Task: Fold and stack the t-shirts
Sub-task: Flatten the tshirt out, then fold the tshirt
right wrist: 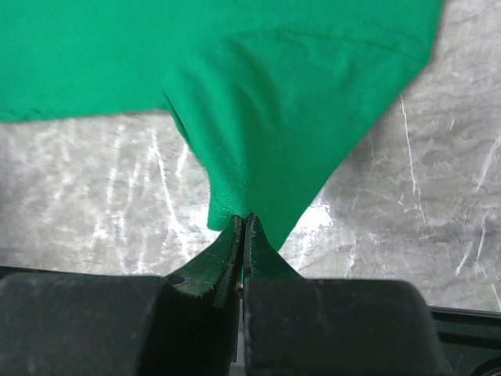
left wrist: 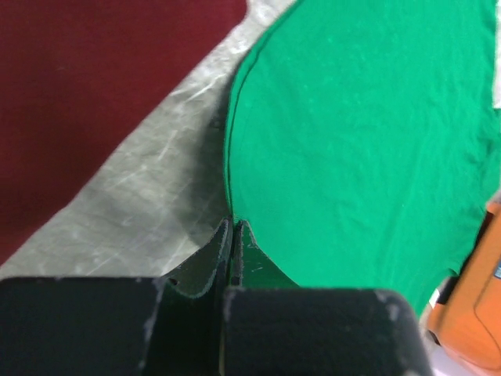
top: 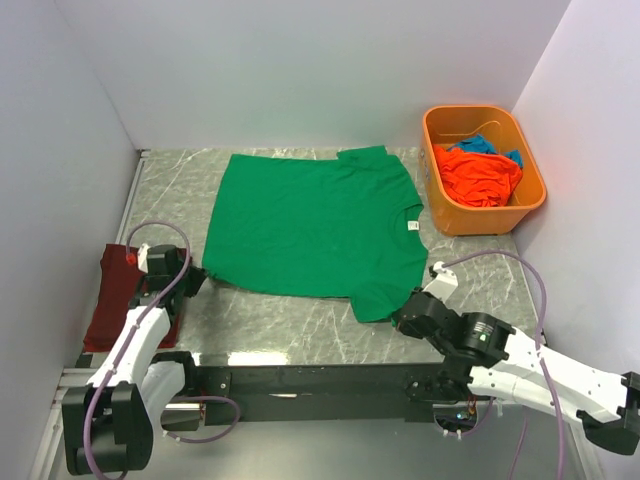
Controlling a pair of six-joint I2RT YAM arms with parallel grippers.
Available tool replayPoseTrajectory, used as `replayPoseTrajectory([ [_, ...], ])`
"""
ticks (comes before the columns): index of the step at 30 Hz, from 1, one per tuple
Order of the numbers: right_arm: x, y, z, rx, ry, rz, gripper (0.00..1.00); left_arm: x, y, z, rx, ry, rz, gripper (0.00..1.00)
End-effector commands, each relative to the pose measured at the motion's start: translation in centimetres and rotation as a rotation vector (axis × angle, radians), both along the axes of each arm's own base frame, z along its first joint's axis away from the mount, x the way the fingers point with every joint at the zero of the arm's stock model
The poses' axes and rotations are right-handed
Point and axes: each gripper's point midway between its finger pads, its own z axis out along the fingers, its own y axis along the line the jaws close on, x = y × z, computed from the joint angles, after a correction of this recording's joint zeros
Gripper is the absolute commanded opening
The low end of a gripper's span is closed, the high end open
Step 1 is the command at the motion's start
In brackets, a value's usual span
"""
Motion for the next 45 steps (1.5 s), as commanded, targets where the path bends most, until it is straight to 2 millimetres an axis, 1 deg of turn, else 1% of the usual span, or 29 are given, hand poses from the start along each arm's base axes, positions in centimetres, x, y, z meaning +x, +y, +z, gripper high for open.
replayPoseTrajectory([
  [1, 1.2, -0.7, 3.0, 0.026, -0.082, -0.062, 0.0, -0.1, 0.8, -0.5, 0.035, 0.016, 0.032, 0.01],
  [5, 3.0, -0.9, 5.1, -0.064, -0.152, -0.08, 0.0, 0.6, 1.1, -0.8, 0.045, 0.044, 0.04, 0.01],
  [8, 4.9, -1.0, 5.9, -0.141, -0.17, -0.107, 0.0, 1.4, 1.2, -0.5, 0.042, 0.043, 0.049, 0.01],
  [9, 5.3, -0.9, 6.0, -0.176, -0.172, -0.077, 0.0, 1.5, 1.1, -0.7, 0.037, 0.055, 0.046, 0.01],
  [10, 6.9, -1.0, 6.5, -0.154, -0.184, -0.114, 0.0, 1.9, 1.0, -0.4, 0.03, 0.047, 0.048, 0.01],
  [11, 7.3, -0.2, 6.1, -0.139, -0.156, -0.075, 0.0, 2.0, 1.0, -0.6, 0.03, 0.063, 0.05, 0.01],
  [12, 8.0, -0.3, 6.2, -0.157, -0.167, -0.051, 0.0, 2.2, 1.1, -0.6, 0.029, 0.066, 0.055, 0.01],
  [13, 9.4, -0.7, 6.8, -0.139, -0.191, -0.085, 0.0, 2.9, 1.1, 0.1, 0.031, 0.054, 0.054, 0.01],
  [14, 10.0, -0.4, 6.6, -0.153, -0.182, -0.057, 0.0, 3.1, 1.1, -0.2, 0.033, 0.071, 0.058, 0.01],
  [16, 11.3, -0.4, 6.8, -0.158, -0.178, -0.06, 0.0, 4.2, 1.1, 0.6, 0.027, 0.058, 0.059, 0.01],
  [17, 12.4, -0.7, 6.9, -0.178, -0.169, -0.07, 0.0, 4.5, 1.1, 0.3, 0.027, 0.075, 0.06, 0.01],
  [19, 13.6, -0.3, 7.3, -0.17, -0.184, -0.073, 0.0, 5.5, 1.0, 0.8, 0.023, 0.066, 0.062, 0.01],
  [21, 14.9, -0.5, 7.4, -0.179, -0.179, -0.086, 0.0, 6.1, 1.0, 0.3, 0.019, 0.09, 0.07, 0.01],
  [22, 15.4, -0.4, 7.5, -0.178, -0.182, -0.088, 0.0, 6.8, 0.9, 0.8, 0.013, 0.079, 0.07, 0.01],
  [23, 16.2, -0.7, 7.3, -0.193, -0.17, -0.098, 0.0, 7.1, 0.9, 0.2, 0.007, 0.098, 0.069, 0.01],
  [24, 16.6, -0.8, 7.1, -0.198, -0.163, -0.099, 0.0, 7.4, 0.8, 0.2, 0.0, 0.102, 0.074, 0.01],
  [25, 17.2, -0.6, 6.9, -0.202, -0.154, -0.099, 0.0, 8.2, 0.8, 0.8, -0.003, 0.09, 0.072, 0.01],
  [27, 18.1, -0.8, 6.9, -0.209, -0.156, -0.105, 0.0, 8.9, 0.7, 0.5, -0.009, 0.102, 0.074, 0.01],
  [28, 18.5, -0.8, 6.8, -0.209, -0.157, -0.108, 0.0, 9.7, 0.7, 1.2, -0.008, 0.088, 0.076, 0.01],
  [29, 19.1, -0.7, 6.6, -0.219, -0.145, -0.107, 0.0, 9.9, 0.6, 0.6, -0.009, 0.112, 0.076, 0.01],
  [30, 19.5, -0.8, 6.5, -0.223, -0.14, -0.112, 0.0, 10.8, 0.6, 1.2, -0.014, 0.098, 0.076, 0.01],
  [31, 20.1, -0.8, 6.4, -0.23, -0.132, -0.115, 0.0, 11.1, 0.6, 1.1, -0.017, 0.102, 0.077, 0.01],
  [32, 20.4, -0.7, 6.3, -0.232, -0.128, -0.115, 0.0, 11.4, 0.4, 0.6, -0.019, 0.119, 0.075, 0.01],
  [33, 20.6, -0.8, 6.3, -0.236, -0.127, -0.117, 0.0, 12.1, 0.3, 1.2, -0.024, 0.107, 0.074, 0.01],
  [35, 21.3, -1.1, 6.2, -0.241, -0.124, -0.126, 0.0, 12.5, 0.1, 0.9, -0.023, 0.12, 0.072, 0.01],
  [36, 21.5, -1.2, 6.2, -0.242, -0.123, -0.13, 0.0, 13.1, 0.1, 1.4, -0.023, 0.113, 0.072, 0.01],
  [38, 21.9, -1.4, 6.0, -0.251, -0.112, -0.13, 0.0, 13.4, 0.1, 1.0, -0.017, 0.128, 0.075, 0.01],
  [40, 22.2, -1.5, 6.1, -0.253, -0.113, -0.135, 0.0, 13.8, 0.1, 1.3, -0.016, 0.128, 0.074, 0.01],
  [45, 22.6, -2.8, 6.0, -0.254, -0.114, -0.169, 0.0, 14.4, 0.0, 1.0, -0.007, 0.137, 0.073, 0.01],
])
